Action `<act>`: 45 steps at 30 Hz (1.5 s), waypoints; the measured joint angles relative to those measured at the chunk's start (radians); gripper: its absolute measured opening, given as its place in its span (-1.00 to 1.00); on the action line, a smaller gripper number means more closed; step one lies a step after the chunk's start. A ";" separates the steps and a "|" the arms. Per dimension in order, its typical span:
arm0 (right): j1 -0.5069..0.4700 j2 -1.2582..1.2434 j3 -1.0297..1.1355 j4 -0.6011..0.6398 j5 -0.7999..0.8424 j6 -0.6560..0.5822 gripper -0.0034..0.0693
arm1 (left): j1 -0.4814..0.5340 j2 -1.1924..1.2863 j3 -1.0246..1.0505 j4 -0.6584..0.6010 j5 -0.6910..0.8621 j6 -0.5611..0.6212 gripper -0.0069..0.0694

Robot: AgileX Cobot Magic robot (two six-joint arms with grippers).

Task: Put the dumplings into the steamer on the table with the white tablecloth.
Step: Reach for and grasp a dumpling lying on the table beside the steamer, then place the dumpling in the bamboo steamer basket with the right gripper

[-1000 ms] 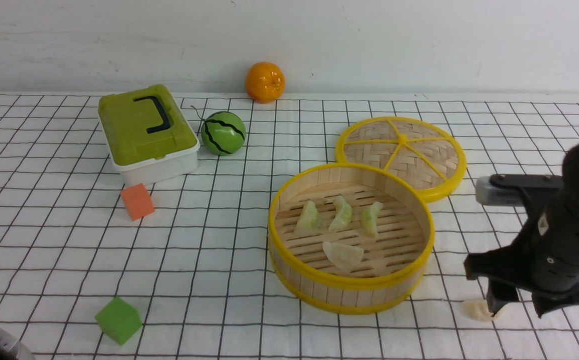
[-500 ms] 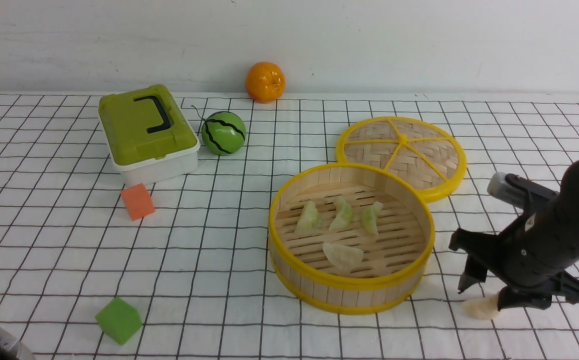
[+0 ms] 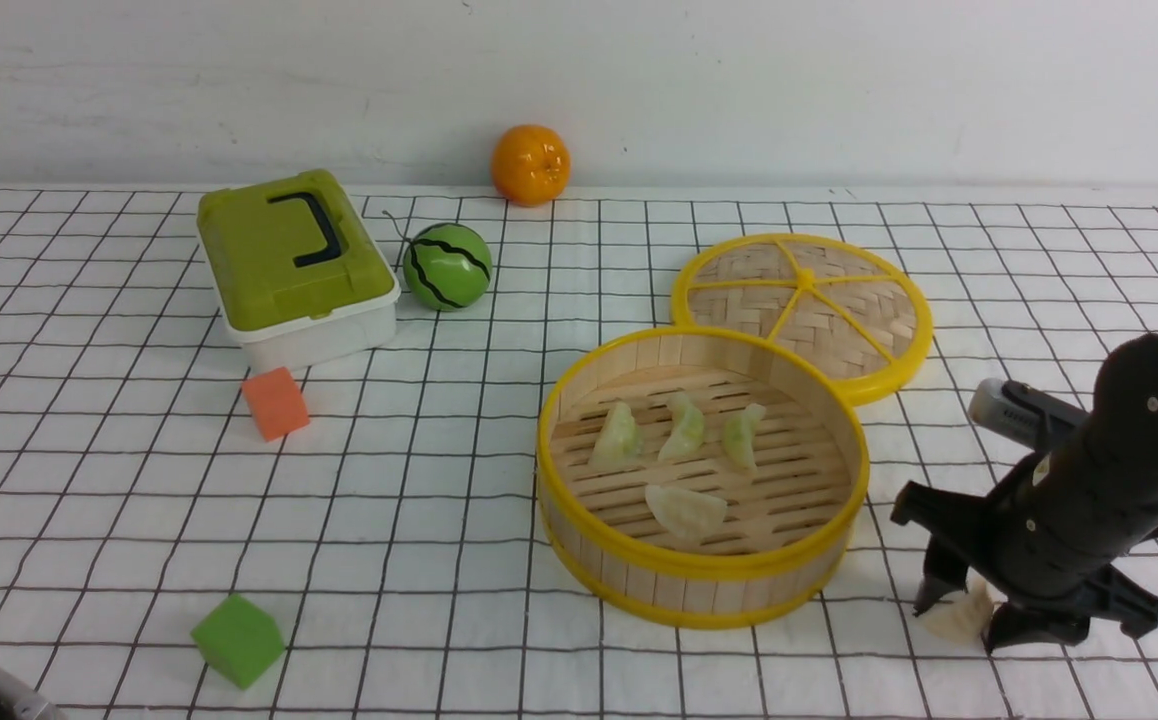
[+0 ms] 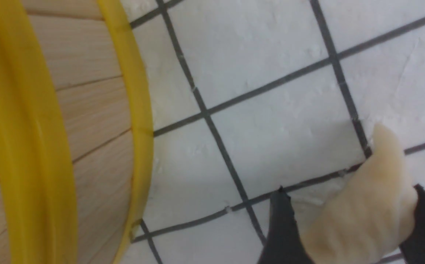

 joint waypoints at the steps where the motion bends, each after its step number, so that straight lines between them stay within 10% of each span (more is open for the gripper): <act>1: 0.000 0.002 -0.005 -0.012 0.009 0.015 0.21 | 0.000 0.000 0.000 0.000 0.000 0.000 -0.67; 8: 0.000 0.006 -0.068 -0.097 0.139 -0.015 -0.43 | 0.000 0.000 0.001 0.000 -0.001 0.000 -0.66; 22: 0.211 -0.024 -0.481 -0.073 0.407 -0.369 -0.41 | 0.000 0.000 0.001 0.000 -0.026 0.000 -0.63; 40: 0.240 0.302 -0.660 -0.105 0.431 -0.374 -0.40 | 0.000 0.000 0.001 -0.003 -0.037 0.000 -0.60; 45: 0.240 0.301 -0.662 -0.098 0.458 -0.371 -0.01 | 0.000 0.000 0.001 -0.002 -0.042 0.000 -0.59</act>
